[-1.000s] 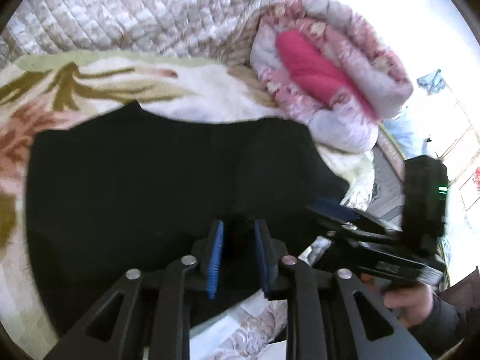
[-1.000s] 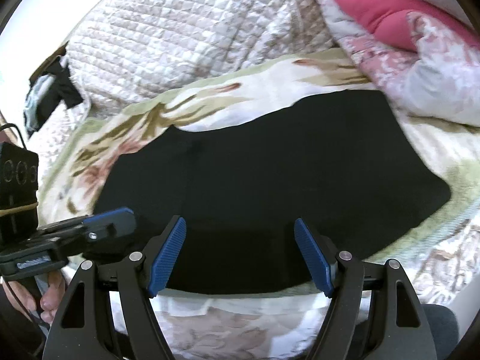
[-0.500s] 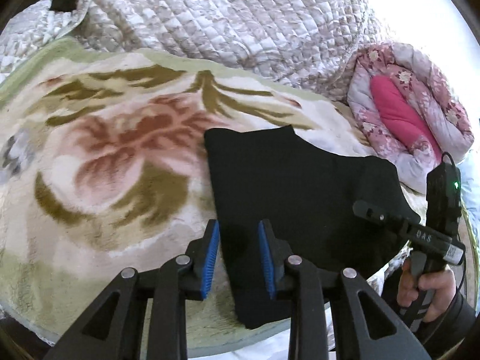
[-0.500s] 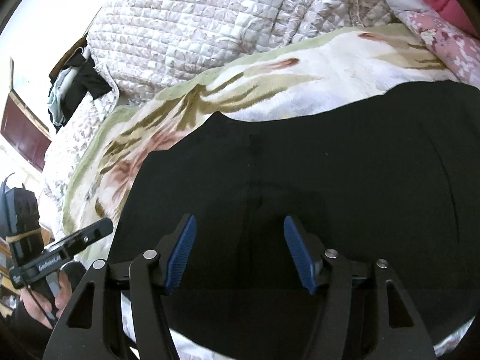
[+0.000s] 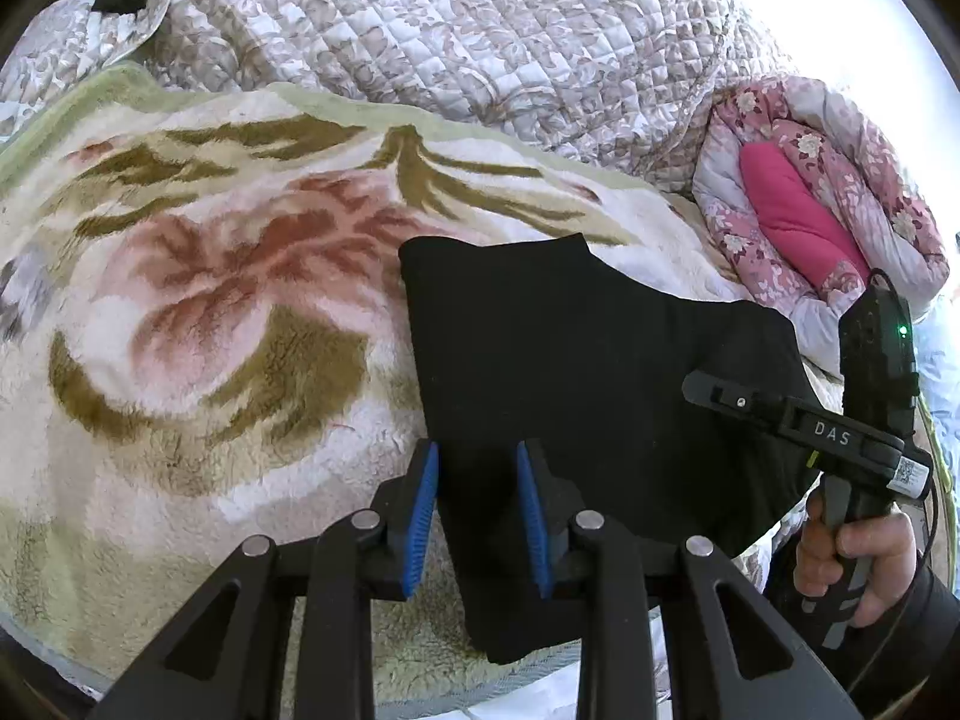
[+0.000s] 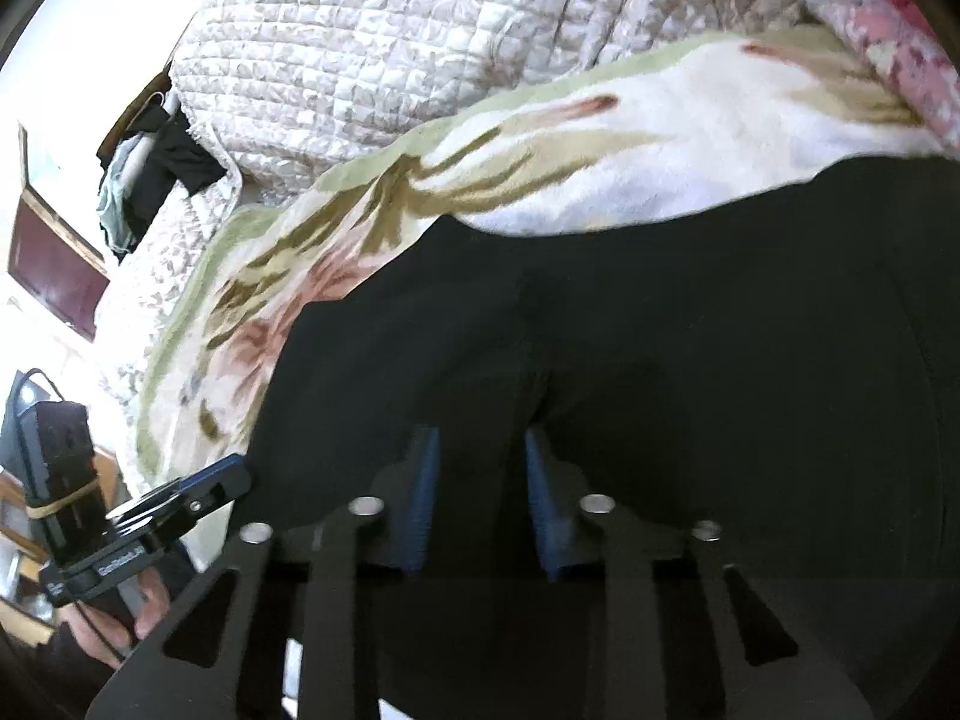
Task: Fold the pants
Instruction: 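Close the right tool on the opposite pants edge, then lift the held edge with the right tool, fold it over, then open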
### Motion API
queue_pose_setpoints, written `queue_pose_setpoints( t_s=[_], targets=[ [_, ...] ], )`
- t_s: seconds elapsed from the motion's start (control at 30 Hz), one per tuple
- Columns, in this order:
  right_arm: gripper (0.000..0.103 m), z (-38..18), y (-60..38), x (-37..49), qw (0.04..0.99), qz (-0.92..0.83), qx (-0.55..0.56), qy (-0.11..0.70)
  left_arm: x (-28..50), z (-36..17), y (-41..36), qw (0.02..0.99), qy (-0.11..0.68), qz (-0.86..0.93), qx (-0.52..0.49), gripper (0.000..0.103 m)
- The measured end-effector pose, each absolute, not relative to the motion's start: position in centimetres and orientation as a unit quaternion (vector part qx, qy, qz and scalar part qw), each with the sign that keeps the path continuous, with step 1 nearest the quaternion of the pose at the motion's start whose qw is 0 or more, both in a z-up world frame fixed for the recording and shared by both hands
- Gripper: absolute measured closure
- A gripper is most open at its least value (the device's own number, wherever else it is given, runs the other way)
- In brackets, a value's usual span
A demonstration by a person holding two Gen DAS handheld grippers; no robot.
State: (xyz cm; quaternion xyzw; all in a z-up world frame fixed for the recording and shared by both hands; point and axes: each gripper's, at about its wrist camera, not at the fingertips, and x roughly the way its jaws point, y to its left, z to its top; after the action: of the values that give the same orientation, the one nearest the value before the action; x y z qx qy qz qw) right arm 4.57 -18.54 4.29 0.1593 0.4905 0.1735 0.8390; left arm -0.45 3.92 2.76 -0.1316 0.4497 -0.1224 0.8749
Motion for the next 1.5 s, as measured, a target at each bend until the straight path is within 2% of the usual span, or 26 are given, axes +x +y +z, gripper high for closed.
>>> queue_pose_setpoints(
  t_s=[0.03, 0.1, 0.33, 0.5, 0.67, 0.83, 1.07, 1.23, 1.27, 1.3, 1.37, 1.5],
  targets=[
    [0.084, 4.3, -18.5, 4.5, 0.838, 0.176, 0.157, 0.491, -0.5, 2.7, 4.0, 0.875, 0.45, -0.121, -0.133, 0.074],
    [0.1, 4.3, -18.5, 4.4, 0.837, 0.177, 0.162, 0.492, -0.4, 2.7, 4.2, 0.875, 0.45, -0.118, -0.135, 0.074],
    [0.101, 6.2, -19.3, 3.4, 0.851, 0.177, 0.177, 0.462, -0.5, 2.9, 4.4, 0.877, 0.446, -0.116, -0.138, 0.074],
    [0.101, 3.9, -20.5, 3.4, 0.839, 0.152, 0.194, 0.485, -1.0, 2.9, 4.9, 0.878, 0.443, -0.114, -0.141, 0.074],
    [0.101, 5.6, -20.3, 3.0, 0.848, 0.16, 0.193, 0.466, -1.0, 2.5, 5.2, 0.874, 0.451, -0.108, -0.146, 0.074],
    [0.101, 3.8, -21.2, 3.0, 0.839, 0.145, 0.21, 0.481, -1.2, 2.7, 5.1, 0.876, 0.448, -0.108, -0.145, 0.074],
    [0.101, 4.2, -21.0, 2.9, 0.84, 0.146, 0.196, 0.484, -1.3, 2.5, 4.9, 0.873, 0.452, -0.111, -0.142, 0.074],
    [0.1, 5.1, -21.1, 2.1, 0.85, 0.13, 0.171, 0.481, -1.4, 3.2, 4.2, 0.877, 0.446, -0.12, -0.133, 0.074],
    [0.097, 5.3, -21.2, 1.9, 0.852, 0.122, 0.165, 0.482, -1.4, 3.2, 4.1, 0.877, 0.445, -0.122, -0.131, 0.074],
    [0.088, 5.5, -21.3, 1.7, 0.854, 0.116, 0.159, 0.482, -1.4, 3.3, 3.9, 0.877, 0.445, -0.124, -0.129, 0.074],
    [0.079, 6.1, -21.5, 1.2, 0.862, 0.107, 0.149, 0.472, -1.4, 3.3, 3.5, 0.877, 0.445, -0.128, -0.126, 0.074],
    [0.079, 7.0, -21.7, 0.4, 0.869, 0.111, 0.147, 0.46, -1.4, 3.2, 2.3, 0.874, 0.45, -0.144, -0.117, 0.074]
  ],
)
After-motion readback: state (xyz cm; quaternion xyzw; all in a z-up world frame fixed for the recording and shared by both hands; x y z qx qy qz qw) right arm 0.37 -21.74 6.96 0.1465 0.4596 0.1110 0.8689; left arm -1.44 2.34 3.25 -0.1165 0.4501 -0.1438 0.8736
